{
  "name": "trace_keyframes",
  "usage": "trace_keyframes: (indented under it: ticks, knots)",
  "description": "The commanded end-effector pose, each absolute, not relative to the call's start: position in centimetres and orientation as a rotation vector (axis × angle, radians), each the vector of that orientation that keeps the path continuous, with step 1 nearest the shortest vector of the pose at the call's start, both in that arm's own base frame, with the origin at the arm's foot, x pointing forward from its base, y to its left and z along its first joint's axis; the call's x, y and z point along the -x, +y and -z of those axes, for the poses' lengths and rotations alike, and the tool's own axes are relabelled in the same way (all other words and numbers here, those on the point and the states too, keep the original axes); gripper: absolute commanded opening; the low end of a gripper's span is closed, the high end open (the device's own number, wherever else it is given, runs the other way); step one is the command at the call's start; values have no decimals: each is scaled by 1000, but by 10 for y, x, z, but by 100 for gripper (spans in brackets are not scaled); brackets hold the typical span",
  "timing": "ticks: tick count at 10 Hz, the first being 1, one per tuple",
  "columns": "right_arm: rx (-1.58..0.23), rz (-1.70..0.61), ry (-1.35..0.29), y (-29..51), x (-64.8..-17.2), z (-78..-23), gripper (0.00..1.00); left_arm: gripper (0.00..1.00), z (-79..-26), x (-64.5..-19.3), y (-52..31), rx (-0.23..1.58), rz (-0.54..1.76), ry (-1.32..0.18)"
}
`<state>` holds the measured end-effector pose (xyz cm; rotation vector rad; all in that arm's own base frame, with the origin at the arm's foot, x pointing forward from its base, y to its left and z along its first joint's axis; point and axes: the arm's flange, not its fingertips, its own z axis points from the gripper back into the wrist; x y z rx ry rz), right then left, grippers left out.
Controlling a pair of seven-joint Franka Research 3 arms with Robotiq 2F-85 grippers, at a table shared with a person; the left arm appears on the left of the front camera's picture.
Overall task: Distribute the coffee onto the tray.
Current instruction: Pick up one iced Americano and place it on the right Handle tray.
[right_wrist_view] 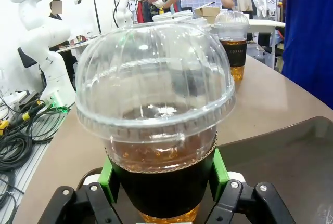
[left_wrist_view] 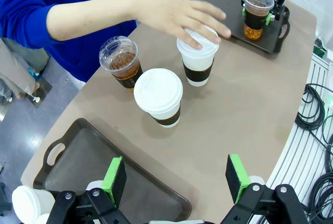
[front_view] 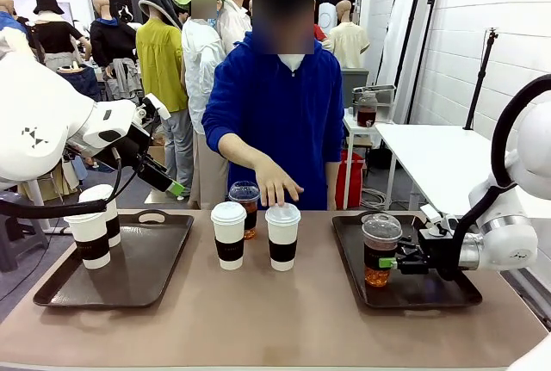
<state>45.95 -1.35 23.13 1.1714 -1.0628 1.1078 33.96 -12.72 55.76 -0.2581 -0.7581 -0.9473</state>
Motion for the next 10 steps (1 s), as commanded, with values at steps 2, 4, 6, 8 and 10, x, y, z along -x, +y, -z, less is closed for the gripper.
trace_keyframes:
  ticks: [2, 4, 6, 8, 10]
  knots:
    - [-1169, -1152, -1033, -12, -466, -232, 80, 100, -557, -340, -126, 261, 945, -758]
    - [-1157, -1162, -1018, -9, -468, -228, 80, 100, -557, -340, -126, 261, 945, -758]
    - [-1163, -1152, -1003, -10, -469, -227, 95, 100, -557, -340, -126, 261, 945, -758]
    - [-1162, -1152, -982, -12, -467, -226, 100, 100, -557, -340, -126, 261, 945, -758]
    - [-1159, -1145, -966, -13, -465, -227, 100, 100, -557, -340, -126, 261, 945, -758]
